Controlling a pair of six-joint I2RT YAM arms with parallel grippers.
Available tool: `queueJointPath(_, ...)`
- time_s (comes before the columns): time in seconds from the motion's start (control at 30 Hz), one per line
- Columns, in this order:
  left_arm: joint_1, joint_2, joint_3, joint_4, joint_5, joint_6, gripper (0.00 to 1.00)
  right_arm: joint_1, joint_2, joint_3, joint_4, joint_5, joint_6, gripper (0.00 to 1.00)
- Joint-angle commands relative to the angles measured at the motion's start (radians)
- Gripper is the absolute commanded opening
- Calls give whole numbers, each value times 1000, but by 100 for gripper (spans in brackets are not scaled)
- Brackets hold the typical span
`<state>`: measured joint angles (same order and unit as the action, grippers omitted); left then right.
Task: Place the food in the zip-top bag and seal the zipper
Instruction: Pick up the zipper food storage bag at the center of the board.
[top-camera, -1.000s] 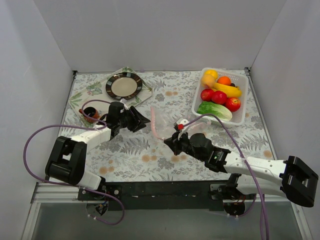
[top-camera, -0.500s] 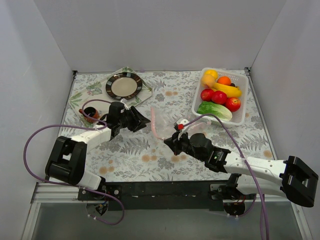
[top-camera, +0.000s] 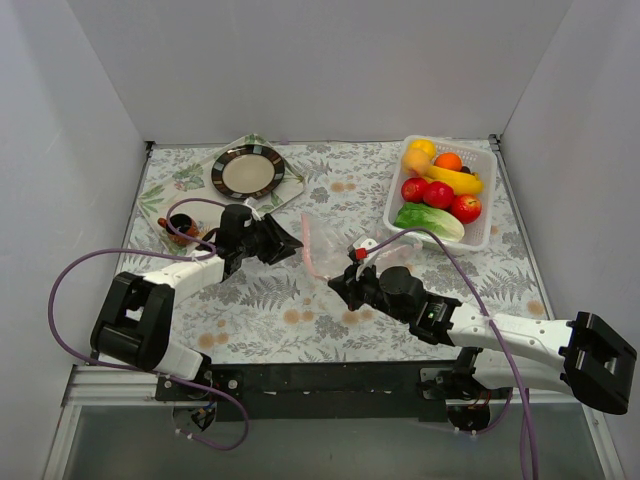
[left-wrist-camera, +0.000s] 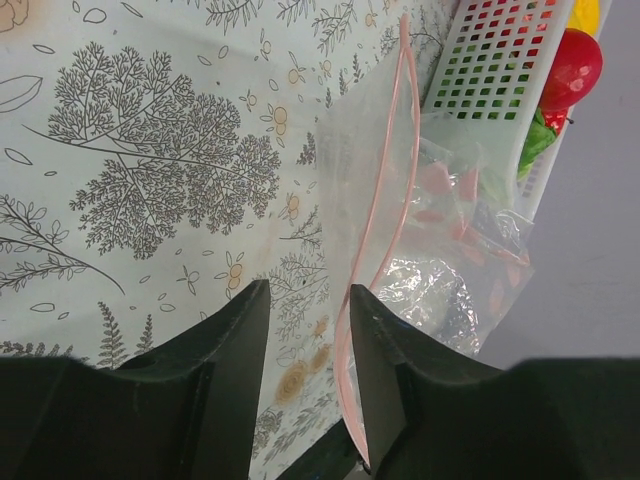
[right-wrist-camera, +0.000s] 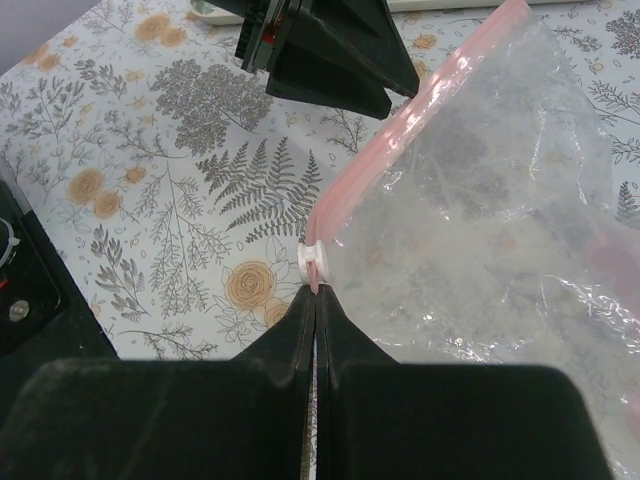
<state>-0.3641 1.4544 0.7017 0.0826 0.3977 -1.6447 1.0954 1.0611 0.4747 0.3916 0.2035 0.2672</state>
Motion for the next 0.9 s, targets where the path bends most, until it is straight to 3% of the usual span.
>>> queueJointPath(0.0,-7,1,-2,11,-26,20,35,6,-10,22,7,19,9,1)
queueJointPath(0.2,-21,9,-11,19,-31,23,27,4,-15,31,0,22,7,1)
queueJointPath(0.87,-68,-17,-67,77,-16,3,28,6,-20,50,-7,25,15,1)
